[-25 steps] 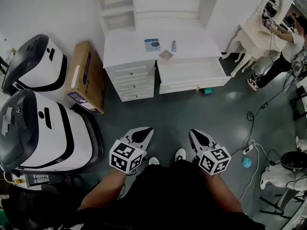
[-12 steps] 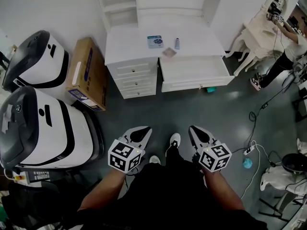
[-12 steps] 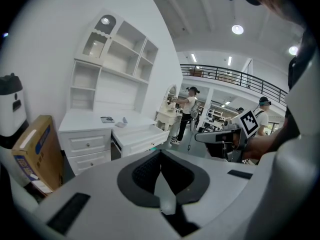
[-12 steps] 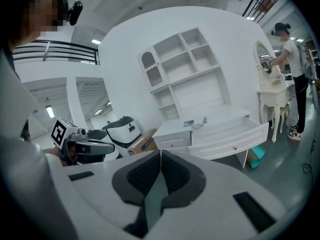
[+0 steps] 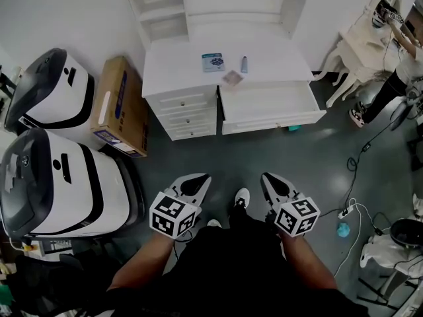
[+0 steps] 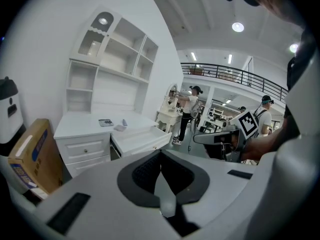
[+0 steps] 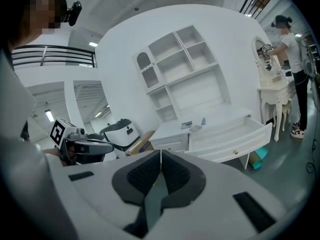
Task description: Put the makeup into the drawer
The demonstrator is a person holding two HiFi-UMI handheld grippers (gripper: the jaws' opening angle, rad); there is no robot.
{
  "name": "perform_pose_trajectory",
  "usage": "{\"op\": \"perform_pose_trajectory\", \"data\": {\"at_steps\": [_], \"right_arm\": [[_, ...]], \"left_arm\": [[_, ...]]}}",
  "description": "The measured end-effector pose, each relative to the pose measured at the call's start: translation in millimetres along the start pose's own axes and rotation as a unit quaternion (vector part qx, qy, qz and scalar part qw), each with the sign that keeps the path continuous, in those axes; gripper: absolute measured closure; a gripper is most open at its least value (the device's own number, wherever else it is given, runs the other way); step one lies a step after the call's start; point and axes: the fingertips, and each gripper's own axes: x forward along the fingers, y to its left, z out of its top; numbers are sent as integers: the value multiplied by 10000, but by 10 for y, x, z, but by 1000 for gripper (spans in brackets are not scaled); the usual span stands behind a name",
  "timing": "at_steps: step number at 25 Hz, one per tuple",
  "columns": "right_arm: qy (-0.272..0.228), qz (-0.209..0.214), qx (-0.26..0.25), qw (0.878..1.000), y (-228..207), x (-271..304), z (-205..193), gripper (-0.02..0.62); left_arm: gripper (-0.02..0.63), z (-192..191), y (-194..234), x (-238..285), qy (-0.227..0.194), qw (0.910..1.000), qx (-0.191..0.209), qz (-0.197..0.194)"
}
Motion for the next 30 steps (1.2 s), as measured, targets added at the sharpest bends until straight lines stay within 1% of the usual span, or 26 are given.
{"op": "perform_pose_trajectory", "data": {"at_steps": [4,11,15,20,26,30], "right_arm": [[-30,37,53,10000,-217,176,160,566],[-41,163,113,9998,-624,569,497,566],[-66,321,60,9994,-800,775,722,566],[-44,433,44,9990,-1075,889,910,566],[-17,551,35,9985,-1369,983,1044,566],[46,584,128,9982,-1506,1002,1017,566]], "left_arm": [[595,144,105,223,55,10000,27,43],[595,490,379,614,22,9997,11,248],[595,681,531,823,-12,9992,-61,400],[595,887,621,1087,-61,9983,-180,544],[595,1062,650,1355,-74,9973,-129,718],[595,1070,595,1463,39,9972,-80,736]]}}
